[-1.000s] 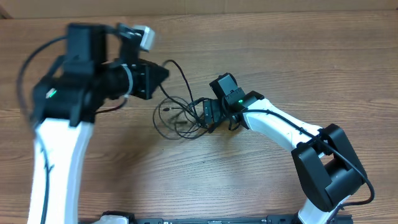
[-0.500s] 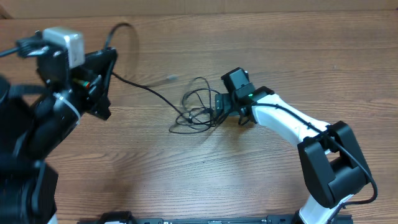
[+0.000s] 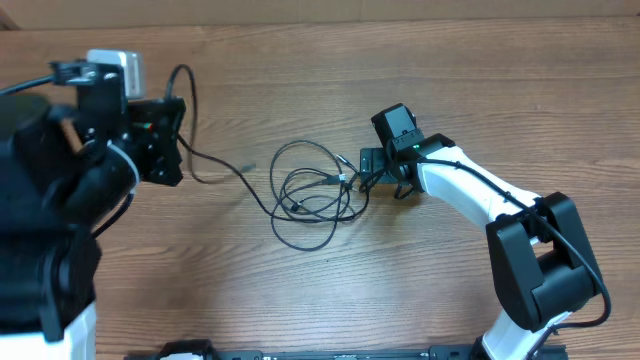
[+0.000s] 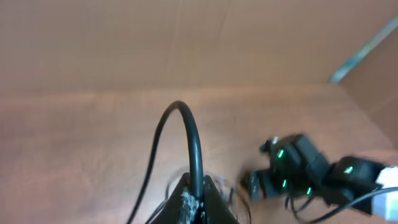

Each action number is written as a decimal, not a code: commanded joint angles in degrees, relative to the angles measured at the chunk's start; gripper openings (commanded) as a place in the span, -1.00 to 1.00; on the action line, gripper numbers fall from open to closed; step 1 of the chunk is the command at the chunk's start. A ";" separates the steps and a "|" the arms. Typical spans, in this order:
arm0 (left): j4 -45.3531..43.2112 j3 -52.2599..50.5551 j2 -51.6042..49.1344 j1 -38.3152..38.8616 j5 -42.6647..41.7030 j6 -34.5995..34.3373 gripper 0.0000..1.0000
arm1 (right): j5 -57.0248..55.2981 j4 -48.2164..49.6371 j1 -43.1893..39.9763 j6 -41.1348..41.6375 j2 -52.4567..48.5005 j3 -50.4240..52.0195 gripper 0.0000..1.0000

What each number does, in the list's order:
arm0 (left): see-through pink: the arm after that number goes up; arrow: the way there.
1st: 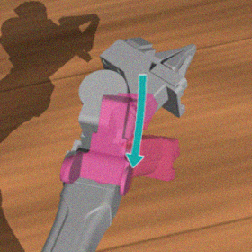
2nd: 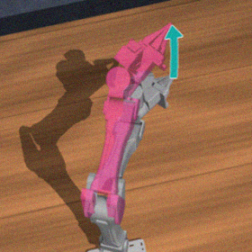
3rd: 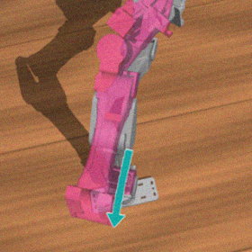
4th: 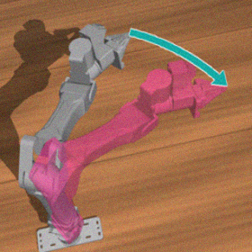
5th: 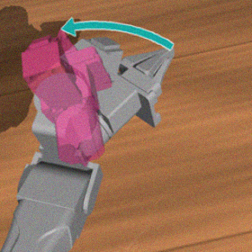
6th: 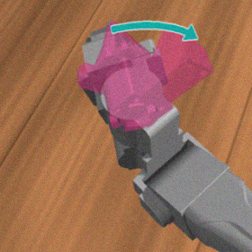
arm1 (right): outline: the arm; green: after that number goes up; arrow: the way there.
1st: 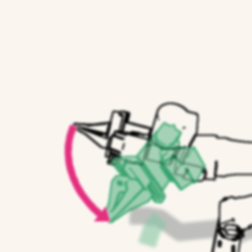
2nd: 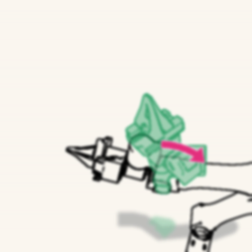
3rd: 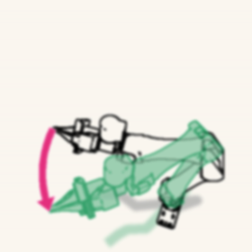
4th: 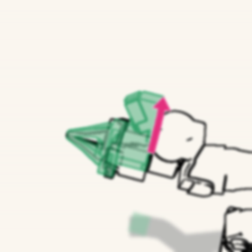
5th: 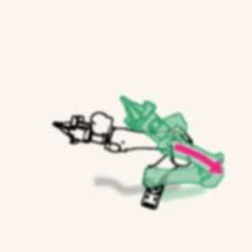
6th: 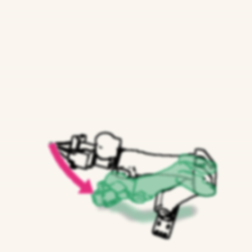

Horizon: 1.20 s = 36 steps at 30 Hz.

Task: Untangle cables
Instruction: 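Pull the left gripper with the cable far left, stretching it out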

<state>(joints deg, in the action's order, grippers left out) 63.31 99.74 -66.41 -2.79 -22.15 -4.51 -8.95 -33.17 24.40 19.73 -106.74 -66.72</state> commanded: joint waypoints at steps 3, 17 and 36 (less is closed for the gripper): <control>6.34 0.79 -5.29 -0.44 5.18 -0.81 -0.92 | 0.20 -0.13 -0.04 0.48 -0.13 0.90 1.00; 24.79 0.76 -27.54 -0.44 17.84 -1.11 -0.91 | 0.20 -0.13 -0.04 1.29 -0.13 0.90 1.00; 24.90 0.74 -49.62 -1.77 32.13 -10.38 -0.92 | 0.15 -0.09 -0.07 1.27 -0.13 2.51 1.00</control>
<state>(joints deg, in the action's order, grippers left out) 88.27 99.74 -114.76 -3.31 4.58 -10.90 -8.82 -33.45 24.40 20.75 -106.74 -65.21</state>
